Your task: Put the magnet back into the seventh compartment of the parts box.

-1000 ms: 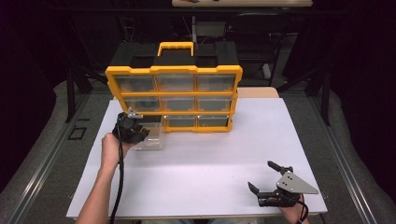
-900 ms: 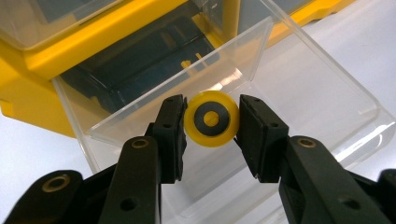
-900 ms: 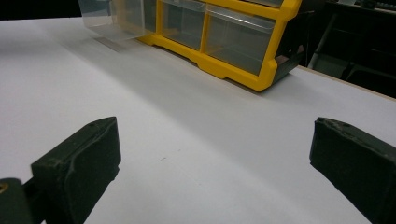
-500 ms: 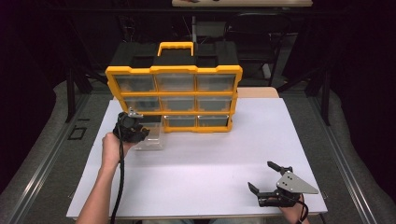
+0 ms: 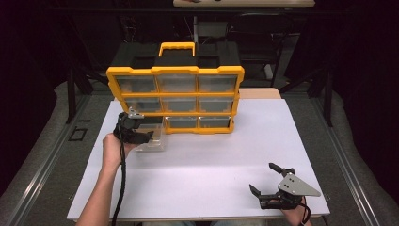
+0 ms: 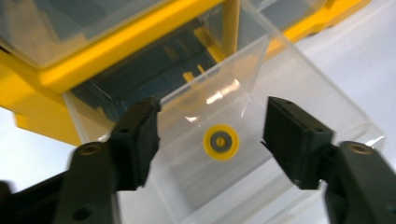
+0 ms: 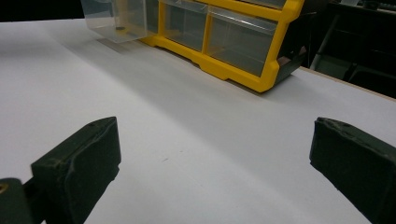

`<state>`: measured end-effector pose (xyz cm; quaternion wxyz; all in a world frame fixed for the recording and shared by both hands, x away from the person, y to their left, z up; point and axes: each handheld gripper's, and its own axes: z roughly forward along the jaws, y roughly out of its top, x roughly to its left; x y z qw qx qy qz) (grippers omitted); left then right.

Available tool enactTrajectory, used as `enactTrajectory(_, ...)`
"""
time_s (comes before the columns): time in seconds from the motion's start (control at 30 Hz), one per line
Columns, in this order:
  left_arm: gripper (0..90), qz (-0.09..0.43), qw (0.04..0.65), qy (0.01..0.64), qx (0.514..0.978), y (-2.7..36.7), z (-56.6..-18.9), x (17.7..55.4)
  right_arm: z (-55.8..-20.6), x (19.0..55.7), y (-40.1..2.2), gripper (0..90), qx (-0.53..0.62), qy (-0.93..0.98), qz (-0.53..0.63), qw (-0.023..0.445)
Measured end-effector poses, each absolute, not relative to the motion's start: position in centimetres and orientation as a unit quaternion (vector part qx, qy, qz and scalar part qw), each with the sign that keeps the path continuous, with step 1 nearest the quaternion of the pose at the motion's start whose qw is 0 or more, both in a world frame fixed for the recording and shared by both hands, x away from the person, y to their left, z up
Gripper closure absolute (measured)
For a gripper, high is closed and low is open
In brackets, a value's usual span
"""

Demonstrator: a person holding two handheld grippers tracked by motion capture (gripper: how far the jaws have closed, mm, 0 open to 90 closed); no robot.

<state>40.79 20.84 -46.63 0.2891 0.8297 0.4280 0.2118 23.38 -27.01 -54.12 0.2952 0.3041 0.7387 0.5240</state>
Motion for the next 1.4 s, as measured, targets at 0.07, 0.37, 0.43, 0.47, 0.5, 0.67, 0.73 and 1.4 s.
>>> enactTrajectory(0.07, 25.9, 0.218, 0.292, 0.427, 0.828, 20.8, -46.3, 40.5, -54.1, 23.4, -27.0, 1.4, 0.303, 0.739, 0.524, 0.297)
enactTrajectory(0.37, 8.6, 0.236, 0.316, 0.424, 0.815, 21.1, -45.1, 39.3, -54.1, 23.4, -27.0, 1.4, 0.303, 0.741, 0.523, 0.293)
enactTrajectory(0.43, 7.5, 0.238, 0.321, 0.424, 0.813, 21.1, -44.9, 39.2, -54.1, 23.5, -27.0, 1.4, 0.303, 0.741, 0.522, 0.293)
enactTrajectory(0.47, 5.1, 0.238, 0.327, 0.425, 0.810, 21.1, -44.9, 39.1, -54.1, 23.5, -27.0, 1.4, 0.303, 0.741, 0.522, 0.293)
enactTrajectory(0.5, 3.8, 0.235, 0.327, 0.424, 0.811, 21.1, -44.8, 39.0, -54.1, 23.5, -27.0, 1.4, 0.302, 0.741, 0.523, 0.293)
enactTrajectory(0.67, 0.1, 0.234, 0.334, 0.422, 0.810, 21.1, -44.6, 38.6, -54.1, 23.4, -27.0, 1.4, 0.301, 0.741, 0.524, 0.295)
enactTrajectory(0.73, 0.1, 0.235, 0.338, 0.422, 0.808, 21.1, -44.4, 38.4, -54.1, 23.4, -26.9, 1.5, 0.300, 0.742, 0.523, 0.294)
enactTrajectory(1.4, 0.0, 0.231, 0.371, 0.424, 0.793, 22.0, -44.5, 36.5, -54.0, 23.4, -26.9, 1.4, 0.297, 0.743, 0.521, 0.296)
